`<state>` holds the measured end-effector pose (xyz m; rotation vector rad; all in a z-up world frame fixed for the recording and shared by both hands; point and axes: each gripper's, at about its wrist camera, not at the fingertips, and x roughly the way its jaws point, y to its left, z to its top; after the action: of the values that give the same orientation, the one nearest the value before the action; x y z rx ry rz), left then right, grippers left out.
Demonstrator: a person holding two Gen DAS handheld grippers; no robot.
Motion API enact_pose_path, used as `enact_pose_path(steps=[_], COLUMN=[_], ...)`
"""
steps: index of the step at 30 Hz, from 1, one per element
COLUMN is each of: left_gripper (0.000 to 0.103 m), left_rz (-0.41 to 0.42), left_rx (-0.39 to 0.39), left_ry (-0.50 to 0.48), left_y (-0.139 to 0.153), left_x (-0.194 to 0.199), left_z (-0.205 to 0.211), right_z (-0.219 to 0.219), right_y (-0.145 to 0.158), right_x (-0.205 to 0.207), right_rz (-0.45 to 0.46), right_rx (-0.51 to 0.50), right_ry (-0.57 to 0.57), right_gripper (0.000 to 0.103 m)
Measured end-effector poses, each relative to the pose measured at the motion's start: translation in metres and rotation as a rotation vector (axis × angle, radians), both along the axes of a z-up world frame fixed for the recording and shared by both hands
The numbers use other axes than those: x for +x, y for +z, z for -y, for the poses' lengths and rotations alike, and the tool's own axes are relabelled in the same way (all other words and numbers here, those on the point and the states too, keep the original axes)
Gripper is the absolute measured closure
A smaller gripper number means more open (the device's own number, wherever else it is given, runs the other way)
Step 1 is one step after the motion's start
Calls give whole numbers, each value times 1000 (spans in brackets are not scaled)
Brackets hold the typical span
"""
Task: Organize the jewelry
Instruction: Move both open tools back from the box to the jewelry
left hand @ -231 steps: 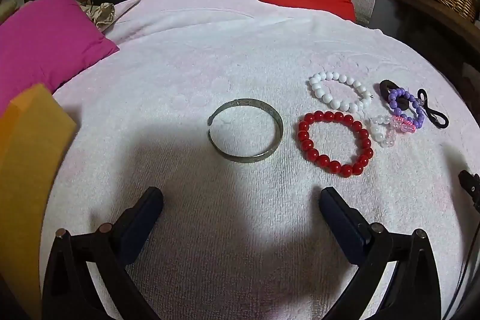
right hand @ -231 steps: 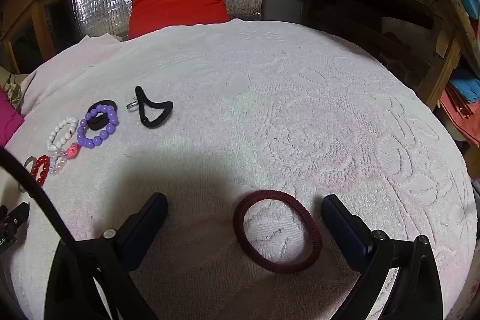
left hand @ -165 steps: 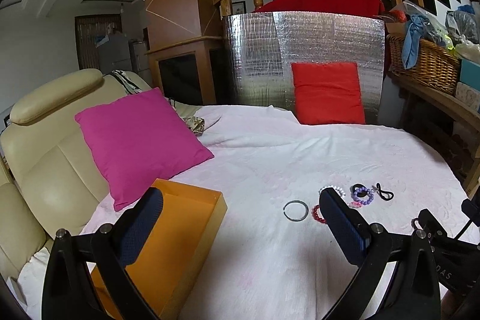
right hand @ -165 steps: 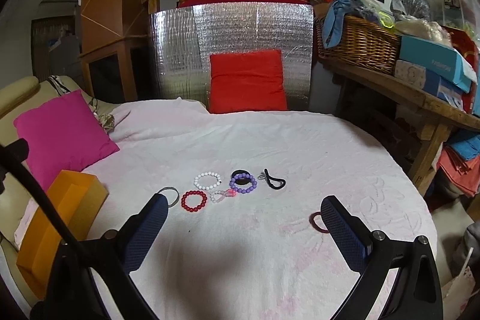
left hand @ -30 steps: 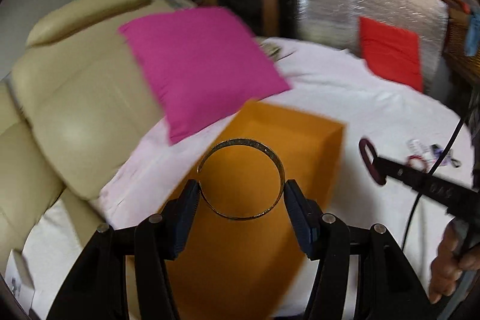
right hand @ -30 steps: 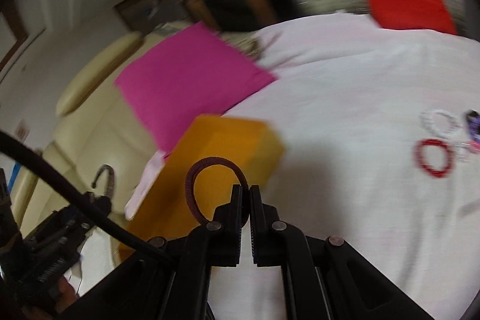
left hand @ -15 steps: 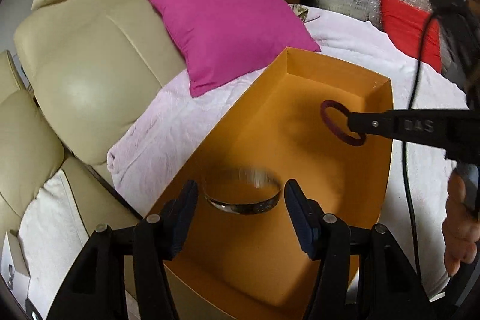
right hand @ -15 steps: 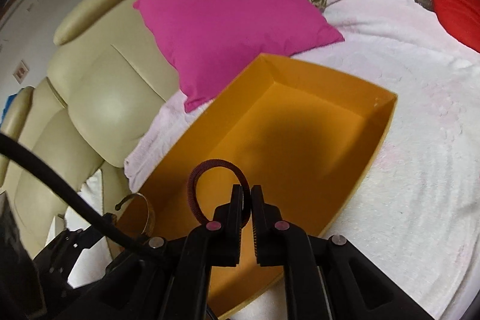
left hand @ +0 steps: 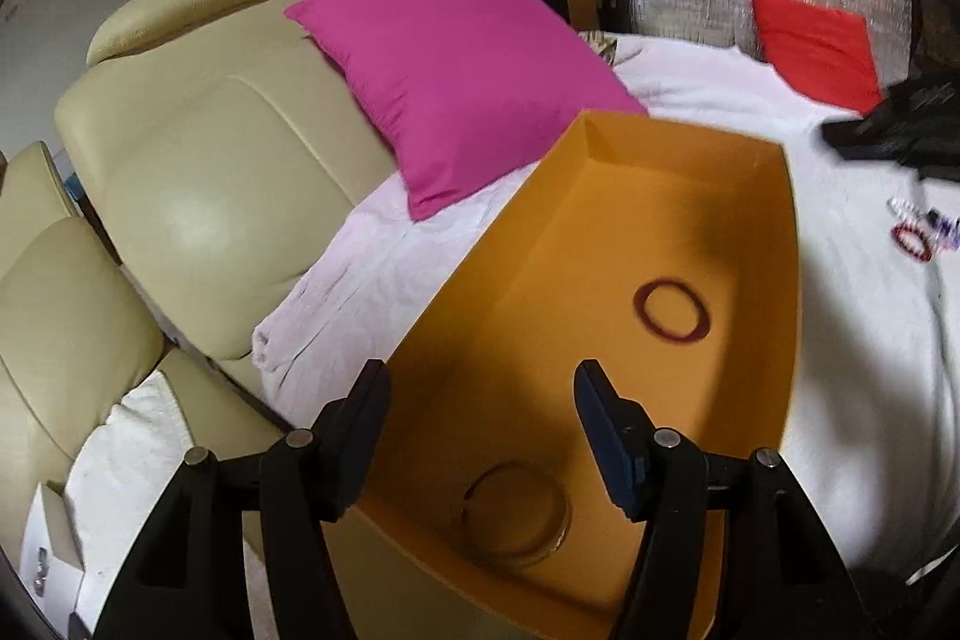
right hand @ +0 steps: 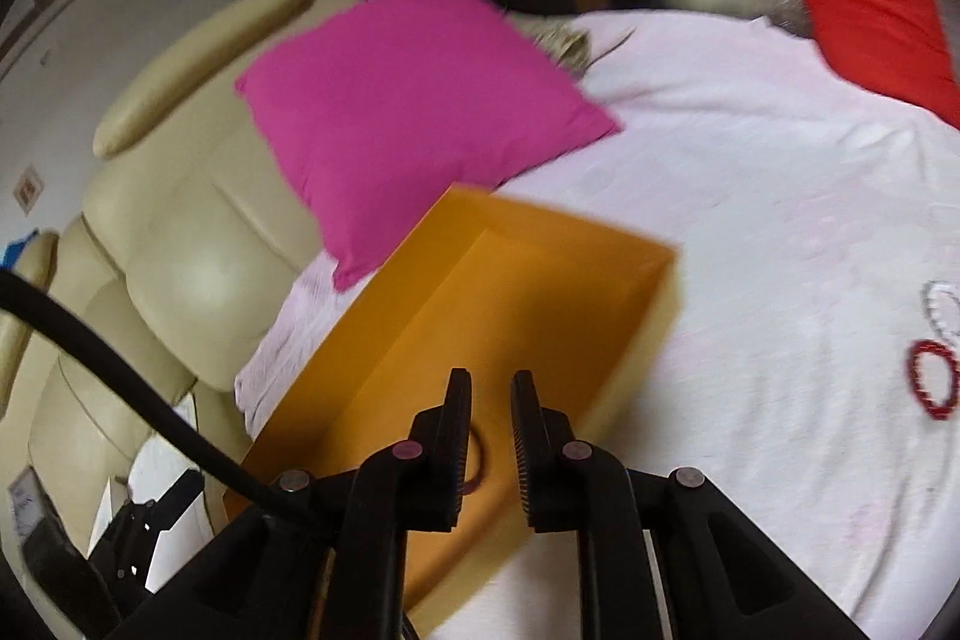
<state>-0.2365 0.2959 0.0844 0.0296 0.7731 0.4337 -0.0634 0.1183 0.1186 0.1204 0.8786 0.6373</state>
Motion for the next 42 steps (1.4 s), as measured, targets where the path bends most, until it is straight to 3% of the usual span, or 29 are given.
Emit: enact_pose_path(steps=[4, 11, 17, 23, 30, 34, 38, 41, 42], left_gripper=[39, 39, 39, 39, 39, 39, 38, 23, 22], left_rz=[-28, -61, -101, -65, -81, -91, -26, 15, 21], left_rx=[-21, -134, -148, -118, -64, -96, -124, -118, -121], left_ry=[3, -72, -72, -110, -167, -178, -259, -313, -327], left_y=[-7, -19, -26, -5, -1, 7, 35, 54, 58], left_x=[-1, 13, 23, 38, 56, 50, 44, 50, 54], left_z=[-2, 11, 25, 54, 89, 98, 125, 155, 163], right_z=[49, 149, 239, 304, 355, 378, 405, 421, 425], right_y=[10, 19, 16, 15, 12, 8, -1, -8, -10], right_x=[-1, -5, -2, -3, -13, -17, -20, -21, -22], right_rz=[44, 104, 89, 85, 73, 64, 23, -15, -25], right_rx=[20, 62, 141, 189, 212, 191, 179, 197, 203], right_ry=[-87, -286, -478, -614, -688, -713, -738, -751, -752], right_gripper=[88, 88, 87, 87, 87, 87, 87, 87, 87])
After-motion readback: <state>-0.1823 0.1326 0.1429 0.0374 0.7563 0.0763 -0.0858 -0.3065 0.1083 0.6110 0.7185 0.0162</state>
